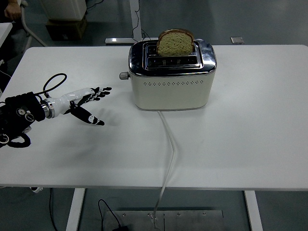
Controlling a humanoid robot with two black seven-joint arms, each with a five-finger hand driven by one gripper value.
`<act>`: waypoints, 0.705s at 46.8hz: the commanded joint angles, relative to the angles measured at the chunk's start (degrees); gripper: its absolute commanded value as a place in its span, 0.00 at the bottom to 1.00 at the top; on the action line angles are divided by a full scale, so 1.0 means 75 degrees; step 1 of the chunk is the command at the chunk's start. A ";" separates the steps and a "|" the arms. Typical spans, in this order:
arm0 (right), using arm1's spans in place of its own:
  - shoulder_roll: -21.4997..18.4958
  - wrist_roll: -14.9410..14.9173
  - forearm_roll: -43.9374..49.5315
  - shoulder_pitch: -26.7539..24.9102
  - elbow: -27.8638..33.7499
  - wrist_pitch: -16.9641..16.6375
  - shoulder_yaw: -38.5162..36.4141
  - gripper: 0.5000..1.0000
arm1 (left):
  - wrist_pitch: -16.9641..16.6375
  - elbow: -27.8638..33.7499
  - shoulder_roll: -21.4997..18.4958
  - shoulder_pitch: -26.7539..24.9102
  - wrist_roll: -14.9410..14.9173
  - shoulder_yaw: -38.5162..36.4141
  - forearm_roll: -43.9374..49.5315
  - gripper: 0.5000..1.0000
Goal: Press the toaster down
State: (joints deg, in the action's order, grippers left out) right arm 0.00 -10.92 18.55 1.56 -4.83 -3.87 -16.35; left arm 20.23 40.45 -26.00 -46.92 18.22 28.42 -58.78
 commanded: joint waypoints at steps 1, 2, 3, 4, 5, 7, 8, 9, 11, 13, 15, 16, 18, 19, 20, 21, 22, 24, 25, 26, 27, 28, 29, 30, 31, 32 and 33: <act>0.0000 0.0003 0.0000 0.0003 0.0000 0.0000 0.0000 1.00 | 0.0009 -0.0062 -0.0178 -0.0003 -0.0003 0.0007 0.0535 1.00; 0.0000 0.0003 0.0000 0.0003 0.0000 0.0000 0.0000 1.00 | -0.0002 -0.0050 -0.0248 -0.0002 -0.0003 0.0007 0.0675 1.00; 0.0000 0.0003 0.0000 0.0003 0.0000 0.0000 0.0000 1.00 | 0.0009 -0.0062 -0.0307 -0.0002 -0.0003 0.0007 0.0793 1.00; 0.0000 -0.0009 0.0000 0.0003 0.0000 0.0000 0.0000 1.00 | 0.0009 -0.0062 -0.0354 -0.0002 -0.0003 0.0007 0.0933 1.00; 0.0000 0.0003 0.0000 0.0003 0.0000 0.0000 0.0000 1.00 | 0.0009 -0.0062 -0.0377 -0.0014 -0.0003 0.0007 0.1074 1.00; 0.0000 0.0003 0.0000 0.0003 0.0000 0.0000 0.0000 1.00 | 0.0009 -0.0062 -0.0401 -0.0014 -0.0003 0.0007 0.1366 1.00; 0.0000 0.0003 0.0000 0.0003 0.0000 0.0000 0.0000 1.00 | 0.0009 -0.0050 -0.0413 -0.0014 -0.0003 0.0019 0.1530 1.00; 0.0000 0.0003 0.0000 0.0003 0.0000 0.0000 0.0000 1.00 | 0.0009 -0.0050 -0.0413 -0.0014 -0.0003 0.0019 0.1706 1.00; 0.0000 0.0003 0.0000 0.0003 0.0000 0.0000 0.0000 1.00 | -0.0002 -0.0062 -0.0425 -0.0026 -0.0003 0.0019 0.2104 1.00; 0.0000 0.0003 0.0000 0.0003 0.0000 0.0000 0.0000 1.00 | -0.0002 -0.0062 -0.0425 -0.0026 -0.0003 0.0030 0.2561 1.00; 0.0000 0.0003 0.0000 0.0003 0.0000 0.0000 0.0000 1.00 | -0.0002 -0.0062 -0.0425 -0.0026 -0.0003 0.0030 0.2983 1.00; 0.0000 0.0003 0.0000 0.0003 0.0000 0.0000 0.0000 1.00 | -0.0002 -0.0062 -0.0425 -0.0026 -0.0003 0.0030 0.3171 1.00; 0.0000 -0.0009 0.0000 0.0003 0.0000 0.0000 0.0000 1.00 | -0.0002 -0.0062 -0.0425 -0.0014 0.0008 0.0030 0.3499 1.00; 0.0000 0.0003 0.0000 0.0003 0.0000 0.0000 0.0000 1.00 | -0.0002 -0.0062 -0.0425 -0.0026 -0.0003 0.0030 0.3628 1.00; 0.0000 0.0003 0.0000 0.0003 0.0000 0.0000 0.0000 1.00 | -0.0002 -0.0062 -0.0425 -0.0026 -0.0003 0.0030 0.3746 1.00; 0.0000 -0.0009 0.0000 0.0003 0.0000 0.0000 0.0000 1.00 | -0.0002 -0.0062 -0.0425 -0.0026 -0.0003 0.0030 0.3828 1.00; 0.0000 0.0003 0.0000 0.0003 0.0000 0.0000 0.0000 1.00 | -0.0014 -0.0062 -0.0413 -0.0026 -0.0003 0.0030 0.3898 1.00; 0.0000 0.0003 0.0000 -0.0008 0.0000 0.0000 0.0000 1.00 | -0.0014 -0.0062 -0.0413 -0.0026 -0.0003 0.0030 0.4004 1.00; 0.0000 -0.0009 0.0000 0.0003 0.0000 0.0000 0.0000 1.00 | -0.0014 -0.0050 -0.0413 -0.0026 0.0008 0.0042 0.4051 1.00; 0.0000 0.0003 0.0000 0.0003 0.0000 0.0000 0.0000 1.00 | -0.0003 -0.0050 -0.0413 -0.0026 0.0020 0.0054 0.4098 1.00; 0.0000 0.0003 0.0000 0.0003 0.0000 0.0000 0.0000 1.00 | -0.0002 -0.0050 -0.0413 -0.0026 0.0032 0.0065 0.4168 1.00; 0.0000 0.0003 0.0000 0.0003 0.0000 0.0000 0.0000 1.00 | -0.0014 -0.0062 -0.0413 -0.0026 0.0044 0.0066 0.4250 1.00; 0.0000 0.0003 0.0000 0.0003 0.0000 0.0000 0.0000 1.00 | -0.0014 -0.0062 -0.0413 -0.0026 0.0067 0.0077 0.4344 1.00; 0.0000 0.0003 0.0000 0.0003 0.0000 0.0000 0.0000 1.00 | -0.0014 -0.0062 -0.0413 -0.0014 0.0079 0.0066 0.4437 1.00; 0.0000 0.0003 0.0000 0.0003 0.0000 0.0000 0.0000 1.00 | -0.0014 -0.0062 -0.0413 -0.0014 0.0090 0.0077 0.4554 1.00; 0.0000 0.0003 0.0000 0.0003 0.0000 0.0000 0.0000 1.00 | -0.0014 -0.0062 -0.0413 -0.0014 0.0091 0.0077 0.4683 1.00; 0.0000 0.0003 0.0000 0.0003 0.0000 0.0000 0.0000 1.00 | -0.0003 -0.0073 -0.0424 -0.0014 0.0091 0.0077 0.4835 1.00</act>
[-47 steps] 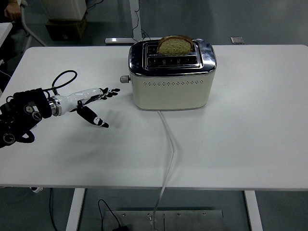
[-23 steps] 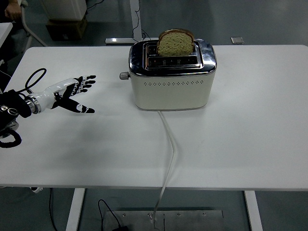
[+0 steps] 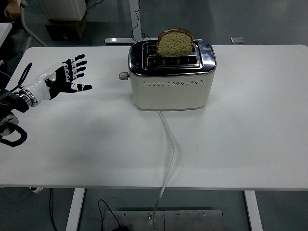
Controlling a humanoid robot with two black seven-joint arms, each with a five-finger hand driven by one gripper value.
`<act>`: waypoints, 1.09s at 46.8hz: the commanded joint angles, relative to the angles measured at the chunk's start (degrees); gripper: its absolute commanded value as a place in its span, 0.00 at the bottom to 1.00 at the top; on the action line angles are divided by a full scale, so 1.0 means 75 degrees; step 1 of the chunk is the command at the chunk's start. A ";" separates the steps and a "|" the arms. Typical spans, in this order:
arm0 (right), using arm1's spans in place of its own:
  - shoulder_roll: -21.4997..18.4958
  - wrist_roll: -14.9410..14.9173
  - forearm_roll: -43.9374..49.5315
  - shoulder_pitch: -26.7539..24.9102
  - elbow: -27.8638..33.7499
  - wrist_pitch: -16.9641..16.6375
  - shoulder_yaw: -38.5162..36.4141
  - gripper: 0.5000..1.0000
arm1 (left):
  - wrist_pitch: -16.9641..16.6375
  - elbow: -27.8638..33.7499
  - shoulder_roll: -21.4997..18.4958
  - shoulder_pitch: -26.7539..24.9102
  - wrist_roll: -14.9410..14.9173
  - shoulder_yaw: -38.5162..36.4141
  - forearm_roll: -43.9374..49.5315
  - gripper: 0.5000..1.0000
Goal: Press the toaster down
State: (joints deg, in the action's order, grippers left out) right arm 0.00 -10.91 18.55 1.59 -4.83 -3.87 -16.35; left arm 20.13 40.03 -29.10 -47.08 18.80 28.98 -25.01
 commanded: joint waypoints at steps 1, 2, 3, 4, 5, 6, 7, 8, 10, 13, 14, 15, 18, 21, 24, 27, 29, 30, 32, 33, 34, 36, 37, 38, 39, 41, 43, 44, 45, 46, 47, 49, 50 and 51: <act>0.0000 0.0002 0.0000 -0.0001 0.0000 0.0000 0.0000 1.00 | 0.0011 -0.0040 -0.0011 0.0008 0.0013 0.0003 0.0486 1.00; 0.0000 0.0002 0.0000 -0.0001 0.0000 0.0000 0.0000 1.00 | 0.0011 -0.0051 0.0001 0.0008 0.0013 0.0003 0.0650 1.00; 0.0000 0.0002 0.0000 -0.0001 0.0000 0.0000 0.0000 1.00 | 0.0011 -0.0075 0.0001 0.0019 0.0025 0.0003 0.0802 1.00; 0.0000 -0.0010 0.0000 -0.0001 0.0000 0.0000 0.0000 1.00 | 0.0011 -0.0110 0.0001 0.0020 0.0025 0.0015 0.0966 1.00; 0.0000 0.0001 0.0000 -0.0001 0.0000 0.0000 0.0000 1.00 | 0.0011 -0.0133 0.0001 0.0020 0.0025 0.0003 0.1107 1.00; 0.0000 0.0002 0.0000 -0.0001 0.0000 0.0000 0.0000 1.00 | 0.0011 -0.0157 0.0001 0.0031 0.0037 0.0015 0.1259 1.00; 0.0000 0.0002 0.0000 -0.0001 0.0000 0.0000 0.0000 1.00 | 0.0011 -0.0180 0.0001 0.0031 0.0060 0.0015 0.1400 1.00; 0.0000 0.0002 0.0000 -0.0001 0.0000 0.0000 0.0000 1.00 | 0.0011 -0.0204 0.0001 0.0043 0.0095 0.0015 0.1517 1.00; 0.0000 -0.0010 0.0000 -0.0001 0.0000 0.0000 0.0000 1.00 | 0.0011 -0.0251 0.0013 0.0043 0.0200 0.0015 0.1717 1.00; 0.0000 0.0002 0.0000 -0.0012 0.0000 0.0000 0.0000 1.00 | 0.0011 -0.0321 0.0013 0.0078 0.0481 0.0015 0.1916 1.00; 0.0000 0.0002 0.0000 -0.0001 0.0000 0.0000 0.0000 1.00 | 0.0011 -0.0333 0.0024 0.0090 0.0586 0.0015 0.1952 1.00; 0.0000 0.0002 0.0000 -0.0001 0.0000 0.0000 0.0000 1.00 | 0.0000 -0.0344 0.0025 0.0090 0.0704 0.0015 0.1987 1.00; 0.0000 0.0002 0.0000 -0.0001 0.0000 0.0000 0.0000 1.00 | 0.0000 -0.0438 0.0036 0.0090 0.1125 0.0027 0.2116 1.00; 0.0000 -0.0010 0.0000 -0.0001 0.0000 0.0000 0.0000 1.00 | -0.0012 -0.0590 0.0048 0.0090 0.1466 0.0027 0.2315 1.00; 0.0000 0.0002 0.0000 -0.0001 0.0000 0.0000 0.0000 1.00 | -0.0024 -0.0731 0.0071 0.0090 0.1548 0.0027 0.2514 1.00; 0.0000 0.0002 0.0000 -0.0001 0.0000 0.0000 0.0000 1.00 | -0.0035 -0.0883 0.0106 0.0102 0.1548 0.0015 0.2585 1.00; 0.0000 0.0002 0.0000 -0.0001 0.0000 0.0000 0.0000 1.00 | -0.0047 -0.1023 0.0130 0.0113 0.1548 0.0003 0.2597 1.00; 0.0000 0.0002 0.0000 -0.0001 0.0000 0.0000 0.0000 1.00 | -0.0036 -0.1094 0.0165 0.0113 0.1548 0.0015 0.2608 1.00; 0.0000 0.0002 0.0000 -0.0001 0.0000 0.0000 0.0000 1.00 | -0.0035 -0.1246 0.0293 0.0113 0.1548 0.0027 0.2620 1.00; 0.0000 0.0002 0.0000 -0.0001 0.0000 0.0000 0.0000 1.00 | -0.0035 -0.1305 0.0341 0.0113 0.1548 0.0038 0.2620 1.00; 0.0000 -0.0010 0.0000 -0.0001 0.0000 0.0000 0.0000 1.00 | -0.0035 -0.1375 0.0364 0.0113 0.1548 0.0038 0.2632 1.00; 0.0000 0.0002 0.0000 -0.0001 0.0000 0.0000 0.0000 1.00 | -0.0035 -0.1481 0.0423 0.0113 0.1548 0.0050 0.2736 1.00; 0.0000 0.0002 0.0000 -0.0001 0.0000 0.0000 0.0000 1.00 | -0.0035 -0.1539 0.0446 0.0113 0.1548 0.0050 0.2842 1.00; 0.0000 0.0002 0.0000 -0.0001 0.0000 0.0000 0.0000 1.00 | -0.0035 -0.1586 0.0504 0.0113 0.1548 0.0039 0.2947 1.00; 0.0000 0.0002 0.0000 -0.0001 0.0000 0.0000 0.0000 1.00 | -0.0035 -0.1610 0.0563 0.0113 0.1548 0.0038 0.3076 1.00; 0.0000 0.0002 0.0000 -0.0001 0.0000 0.0000 0.0000 1.00 | -0.0035 -0.1668 0.0692 0.0125 0.1548 0.0038 0.3275 1.00; 0.0000 0.0002 0.0000 -0.0001 0.0000 0.0000 0.0000 1.00 | -0.0047 -0.1774 0.0809 0.0125 0.1537 0.0038 0.3439 1.00; 0.0000 0.0002 0.0000 -0.0001 0.0000 0.0000 0.0000 1.00 | -0.0059 -0.1821 0.0868 0.0125 0.1548 0.0038 0.3498 1.00; 0.0000 0.0002 0.0000 -0.0001 0.0000 0.0000 0.0000 1.00 | -0.0082 -0.1879 0.0938 0.0125 0.1537 0.0038 0.3557 1.00; 0.0000 0.0002 0.0000 -0.0001 0.0000 0.0000 0.0000 1.00 | -0.0106 -0.1914 0.0997 0.0125 0.1537 0.0038 0.3616 1.00; 0.0000 0.0002 0.0000 -0.0001 0.0000 0.0000 0.0000 1.00 | -0.0117 -0.1961 0.1032 0.0125 0.1537 0.0038 0.3686 1.00; 0.0000 0.0002 0.0000 -0.0001 0.0000 0.0000 0.0000 1.00 | -0.0129 -0.1997 0.1091 0.0125 0.1525 0.0039 0.3826 1.00; 0.0000 -0.0010 0.0000 -0.0001 0.0000 0.0000 0.0000 1.00 | -0.0129 -0.2008 0.1103 0.0125 0.1525 0.0038 0.3897 1.00; 0.0000 0.0001 0.0000 -0.0001 0.0000 0.0000 0.0000 1.00 | -0.0118 -0.2009 0.1103 0.0125 0.1525 0.0038 0.3955 1.00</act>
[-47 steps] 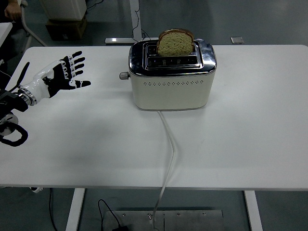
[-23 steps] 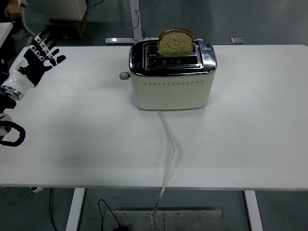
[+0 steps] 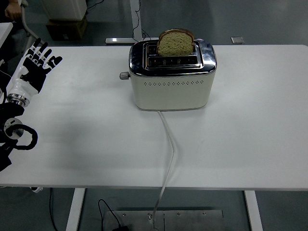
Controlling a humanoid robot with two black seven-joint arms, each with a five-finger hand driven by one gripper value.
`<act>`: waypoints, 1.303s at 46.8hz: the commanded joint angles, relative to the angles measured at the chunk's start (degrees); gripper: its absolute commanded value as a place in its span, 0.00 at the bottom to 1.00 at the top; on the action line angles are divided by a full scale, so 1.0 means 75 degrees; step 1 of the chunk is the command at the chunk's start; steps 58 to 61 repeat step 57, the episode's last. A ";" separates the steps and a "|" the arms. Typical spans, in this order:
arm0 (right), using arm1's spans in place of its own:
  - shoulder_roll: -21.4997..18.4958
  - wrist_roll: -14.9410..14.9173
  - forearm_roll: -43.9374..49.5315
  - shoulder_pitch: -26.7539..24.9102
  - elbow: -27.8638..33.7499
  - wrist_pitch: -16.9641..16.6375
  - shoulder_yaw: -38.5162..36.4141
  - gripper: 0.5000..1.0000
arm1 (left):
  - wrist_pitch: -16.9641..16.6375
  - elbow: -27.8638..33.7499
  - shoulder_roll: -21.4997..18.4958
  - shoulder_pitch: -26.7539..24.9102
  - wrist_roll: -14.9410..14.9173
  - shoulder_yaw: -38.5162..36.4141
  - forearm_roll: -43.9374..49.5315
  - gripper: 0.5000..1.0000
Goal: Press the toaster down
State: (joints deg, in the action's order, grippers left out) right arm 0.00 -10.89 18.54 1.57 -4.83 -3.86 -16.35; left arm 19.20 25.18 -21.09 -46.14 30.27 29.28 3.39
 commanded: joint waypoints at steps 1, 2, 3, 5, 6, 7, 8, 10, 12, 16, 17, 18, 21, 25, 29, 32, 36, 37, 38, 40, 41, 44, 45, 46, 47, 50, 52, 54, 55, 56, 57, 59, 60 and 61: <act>0.0000 -0.0001 0.0000 0.0002 -0.0001 0.0000 0.0001 1.00 | 0.0006 -0.0030 0.0035 -0.0001 -0.0017 -0.0001 0.0228 1.00; 0.0000 -0.0001 0.0000 0.0002 -0.0001 0.0000 0.0001 1.00 | 0.0006 -0.0030 0.0047 -0.0001 -0.0017 -0.0001 0.0275 1.00; 0.0000 -0.0001 0.0000 0.0002 -0.0001 0.0000 0.0001 1.00 | 0.0006 -0.0030 0.0058 -0.0013 -0.0017 -0.0001 0.0321 1.00; 0.0000 -0.0001 0.0000 0.0002 -0.0001 0.0000 0.0001 1.00 | 0.0006 -0.0030 0.0105 -0.0001 -0.0029 0.0010 0.0392 1.00; 0.0000 -0.0001 0.0000 0.0002 -0.0001 0.0000 0.0001 1.00 | 0.0006 -0.0030 0.0140 -0.0001 -0.0040 0.0010 0.0439 1.00; 0.0000 -0.0001 0.0000 0.0002 -0.0001 0.0000 0.0001 1.00 | 0.0006 -0.0030 0.0175 -0.0013 -0.0075 0.0010 0.0462 1.00; 0.0000 -0.0001 0.0000 0.0002 -0.0001 0.0000 0.0001 1.00 | 0.0006 -0.0041 0.0199 -0.0001 -0.0087 0.0010 0.0509 1.00; 0.0000 -0.0001 0.0000 0.0002 -0.0001 0.0000 0.0001 1.00 | -0.0006 -0.0065 0.0234 -0.0013 -0.0122 0.0022 0.0626 1.00; 0.0000 -0.0012 0.0000 -0.0009 -0.0001 0.0000 0.0001 1.00 | -0.0006 -0.0112 0.0316 -0.0013 -0.0122 0.0022 0.0731 1.00; 0.0000 -0.0001 0.0000 0.0002 -0.0001 0.0000 0.0001 1.00 | -0.0006 -0.0287 0.0457 -0.0013 -0.0122 0.0057 0.0943 1.00; 0.0000 -0.0001 0.0000 0.0002 -0.0001 0.0000 0.0001 1.00 | -0.0006 -0.0334 0.0492 -0.0024 -0.0122 0.0057 0.0943 1.00; 0.0000 -0.0001 0.0000 0.0002 -0.0001 0.0000 0.0001 1.00 | -0.0006 -0.0381 0.0504 -0.0024 -0.0122 0.0080 0.0943 1.00; 0.0000 -0.0001 0.0000 0.0002 -0.0001 0.0000 0.0001 1.00 | -0.0006 -0.0428 0.0551 -0.0036 -0.0122 0.0151 0.0955 1.00; 0.0000 -0.0001 0.0000 0.0002 -0.0001 0.0000 0.0001 1.00 | 0.0006 -0.0440 0.0562 -0.0036 -0.0122 0.0291 0.0955 1.00; 0.0000 -0.0012 0.0000 0.0002 -0.0001 0.0000 0.0001 1.00 | -0.0006 -0.0440 0.0633 -0.0036 -0.0122 0.0327 0.0955 1.00; 0.0000 -0.0001 0.0000 0.0002 -0.0001 0.0000 0.0001 1.00 | -0.0006 -0.0452 0.0703 -0.0024 -0.0122 0.0327 0.0955 1.00; 0.0000 -0.0012 0.0012 0.0002 -0.0001 0.0000 0.0001 1.00 | 0.0006 -0.0452 0.0773 -0.0013 -0.0122 0.0327 0.0955 1.00; 0.0000 -0.0012 0.0012 0.0002 -0.0001 0.0000 0.0001 1.00 | 0.0006 -0.0452 0.0808 -0.0024 -0.0122 0.0315 0.0955 1.00; 0.0000 -0.0012 0.0012 0.0002 -0.0001 0.0000 0.0001 1.00 | 0.0006 -0.0452 0.0820 -0.0013 -0.0122 0.0315 0.0955 1.00; 0.0000 -0.0012 0.0012 0.0014 -0.0013 0.0000 0.0001 1.00 | 0.0006 -0.0452 0.0832 -0.0013 -0.0122 0.0315 0.0955 1.00; 0.0000 -0.0012 0.0012 0.0014 -0.0013 -0.0012 0.0001 1.00 | 0.0006 -0.0452 0.0844 -0.0013 -0.0122 0.0315 0.0955 1.00; 0.0000 -0.0012 0.0012 0.0014 -0.0013 -0.0012 0.0001 1.00 | 0.0006 -0.0452 0.0832 -0.0013 -0.0122 0.0315 0.0943 1.00; 0.0000 -0.0012 0.0012 0.0014 -0.0013 -0.0012 0.0001 1.00 | 0.0006 -0.0452 0.0832 -0.0013 -0.0122 0.0315 0.0943 1.00; 0.0000 -0.0012 0.0012 0.0014 -0.0013 -0.0012 0.0001 1.00 | 0.0017 -0.0452 0.0832 -0.0013 -0.0122 0.0315 0.0943 1.00; 0.0000 -0.0012 0.0012 0.0014 -0.0013 -0.0012 0.0001 1.00 | 0.0018 -0.0452 0.0832 -0.0013 -0.0122 0.0315 0.0943 1.00; 0.0000 -0.0012 0.0000 0.0014 -0.0013 -0.0012 0.0001 1.00 | 0.0029 -0.0452 0.0820 -0.0013 -0.0122 0.0315 0.0896 1.00; 0.0000 -0.0024 0.0000 0.0014 -0.0013 -0.0012 0.0001 1.00 | 0.0029 -0.0452 0.0820 -0.0013 -0.0122 0.0315 0.0873 1.00; 0.0000 -0.0024 0.0000 0.0014 -0.0013 -0.0012 0.0001 1.00 | 0.0029 -0.0452 0.0820 -0.0013 -0.0122 0.0303 0.0873 1.00; 0.0000 -0.0024 -0.0012 0.0014 -0.0001 -0.0012 0.0001 1.00 | 0.0029 -0.0452 0.0820 -0.0013 -0.0122 0.0303 0.0873 1.00; 0.0000 -0.0036 -0.0012 0.0014 -0.0013 -0.0012 0.0001 1.00 | 0.0029 -0.0452 0.0809 -0.0013 -0.0122 0.0303 0.0873 1.00; 0.0000 -0.0082 0.0012 0.0014 -0.0013 -0.0012 0.0001 1.00 | 0.0029 -0.0452 0.0809 -0.0001 -0.0122 0.0303 0.0873 1.00; 0.0000 -0.0082 0.0012 0.0014 -0.0013 -0.0012 0.0001 1.00 | 0.0029 -0.0452 0.0809 -0.0001 -0.0122 0.0303 0.0873 1.00; 0.0000 -0.0082 0.0012 0.0014 -0.0013 -0.0012 0.0001 1.00 | 0.0029 -0.0452 0.0809 -0.0001 -0.0122 0.0303 0.0873 1.00; 0.0000 -0.0082 0.0012 0.0014 -0.0013 -0.0012 0.0001 1.00 | 0.0029 -0.0452 0.0809 -0.0001 -0.0122 0.0303 0.0873 1.00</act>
